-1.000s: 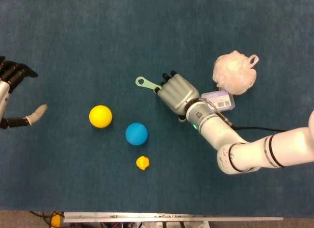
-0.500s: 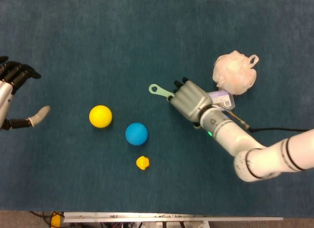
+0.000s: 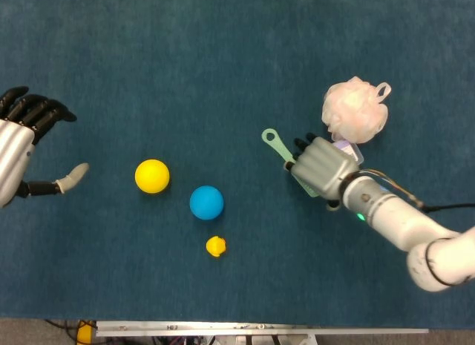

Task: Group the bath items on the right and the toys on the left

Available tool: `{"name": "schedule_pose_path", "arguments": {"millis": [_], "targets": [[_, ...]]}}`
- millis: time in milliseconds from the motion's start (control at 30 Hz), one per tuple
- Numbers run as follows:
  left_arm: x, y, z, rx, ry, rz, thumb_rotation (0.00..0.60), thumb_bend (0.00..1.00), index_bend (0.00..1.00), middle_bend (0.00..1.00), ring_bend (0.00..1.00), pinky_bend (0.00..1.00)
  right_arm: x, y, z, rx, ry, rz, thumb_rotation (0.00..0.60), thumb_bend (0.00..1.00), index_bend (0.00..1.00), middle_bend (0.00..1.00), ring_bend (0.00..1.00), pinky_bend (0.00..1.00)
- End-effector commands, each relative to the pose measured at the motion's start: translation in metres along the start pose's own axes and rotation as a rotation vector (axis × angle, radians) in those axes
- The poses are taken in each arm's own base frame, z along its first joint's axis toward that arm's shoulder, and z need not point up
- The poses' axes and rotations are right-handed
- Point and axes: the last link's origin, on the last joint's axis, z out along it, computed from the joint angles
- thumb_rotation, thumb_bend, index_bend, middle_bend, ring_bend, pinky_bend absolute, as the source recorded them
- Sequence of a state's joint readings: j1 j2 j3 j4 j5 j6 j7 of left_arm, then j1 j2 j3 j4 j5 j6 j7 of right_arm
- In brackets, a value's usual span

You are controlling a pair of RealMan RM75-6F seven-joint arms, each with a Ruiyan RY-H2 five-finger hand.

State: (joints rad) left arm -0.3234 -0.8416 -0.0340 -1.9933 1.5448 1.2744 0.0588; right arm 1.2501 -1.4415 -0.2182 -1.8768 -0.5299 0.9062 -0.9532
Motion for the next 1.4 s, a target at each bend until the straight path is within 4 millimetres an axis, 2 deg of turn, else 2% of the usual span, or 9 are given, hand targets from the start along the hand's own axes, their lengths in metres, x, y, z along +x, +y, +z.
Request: {"name": "schedule_pose_path", "arguments": {"millis": [33,200,567,633,767,833,1100,1400], "targets": [[0.000,0.001,0.001,-0.004,-0.001,0.000,0.282,0.24,0.28,0.26,0.19,0.12,-0.005,0.007,-0.009,-0.007,-0.009,0.008,0.533,0.00,0.24,0.31,0.09,0.17],[-0.001,0.003,0.000,-0.007,-0.005,-0.002,0.283,0.24,0.28,0.26,0.19,0.11,-0.006,0.015,-0.022,-0.015,-0.003,0.012,0.533,0.00,0.24,0.31,0.09,0.17],[0.002,0.002,-0.007,-0.006,-0.001,0.005,0.286,0.24,0.28,0.26,0.18,0.11,0.021,0.012,-0.057,0.060,0.211,0.116,0.532,0.00,0.24,0.31,0.09,0.16],[0.002,0.001,-0.009,-0.009,-0.008,0.009,0.333,0.24,0.28,0.26,0.18,0.12,0.024,0.017,-0.067,0.052,0.256,0.134,0.533,0.00,0.24,0.31,0.09,0.16],[0.001,0.001,-0.014,-0.038,-0.020,0.015,0.564,0.24,0.28,0.26,0.18,0.11,0.026,0.033,-0.085,0.016,0.331,0.176,0.533,0.00,0.24,0.31,0.10,0.16],[-0.002,0.001,-0.017,-0.064,-0.042,0.011,0.598,0.24,0.28,0.26,0.18,0.11,0.025,0.044,-0.095,-0.015,0.361,0.192,0.532,0.00,0.24,0.31,0.10,0.17],[-0.015,0.008,-0.026,-0.221,-0.159,0.029,0.600,0.24,0.27,0.25,0.18,0.12,0.014,0.084,-0.122,-0.141,0.416,0.259,0.532,0.00,0.24,0.31,0.10,0.17],[-0.039,0.033,-0.035,-0.393,-0.286,0.078,0.600,0.24,0.27,0.17,0.11,0.10,-0.004,0.107,-0.139,-0.217,0.417,0.298,0.532,0.00,0.25,0.31,0.10,0.17]]}}
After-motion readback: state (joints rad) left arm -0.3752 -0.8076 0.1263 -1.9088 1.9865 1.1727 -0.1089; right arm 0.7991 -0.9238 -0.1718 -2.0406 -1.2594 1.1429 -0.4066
